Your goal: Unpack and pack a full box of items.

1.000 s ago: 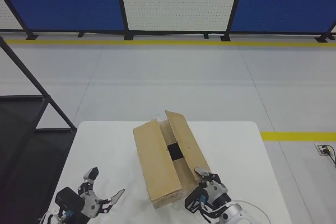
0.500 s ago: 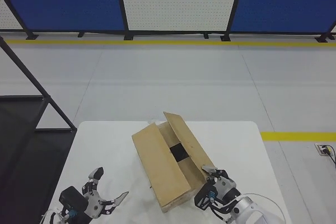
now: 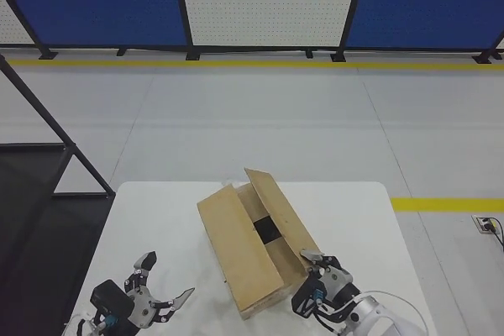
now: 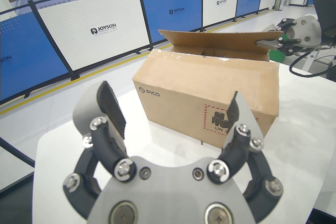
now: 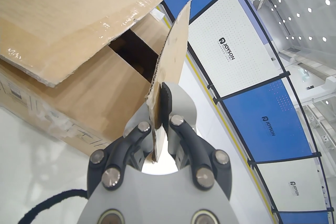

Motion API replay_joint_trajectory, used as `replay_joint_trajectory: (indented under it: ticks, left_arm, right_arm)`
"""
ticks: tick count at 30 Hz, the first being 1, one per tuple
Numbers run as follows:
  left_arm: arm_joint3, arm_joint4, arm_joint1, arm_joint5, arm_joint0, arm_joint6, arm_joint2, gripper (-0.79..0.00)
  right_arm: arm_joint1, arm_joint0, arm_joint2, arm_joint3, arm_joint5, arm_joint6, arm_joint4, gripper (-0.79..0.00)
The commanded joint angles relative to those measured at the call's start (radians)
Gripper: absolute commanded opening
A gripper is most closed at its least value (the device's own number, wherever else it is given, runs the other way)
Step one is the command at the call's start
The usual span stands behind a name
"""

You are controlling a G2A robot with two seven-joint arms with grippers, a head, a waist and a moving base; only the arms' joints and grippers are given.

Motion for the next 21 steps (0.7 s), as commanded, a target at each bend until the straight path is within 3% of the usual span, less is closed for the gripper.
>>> replay_joint_trajectory:
  ticks: [1, 10, 21]
  left_arm:
    - [0.0, -0.004, 0.0, -0.002, 0.001, 0.003, 0.0, 0.0]
    - [-0.006, 0.003, 0.001, -0.015, 0.004, 0.014, 0.01, 0.0]
    - [-0.006, 0.007, 0.004, -0.023, 0.01, 0.033, 0.007, 0.0]
  right_arm:
    - [0.002, -0.002, 0.008, 0.001, -0.009, -0.014, 0.011, -0.785]
    - [0.022, 0.028, 0.063, 0.04, -0.177, -0.105, 0.09, -0.785]
    - [0.042, 0.043, 0.119, 0.097, -0.259, -0.223, 0.209, -0.785]
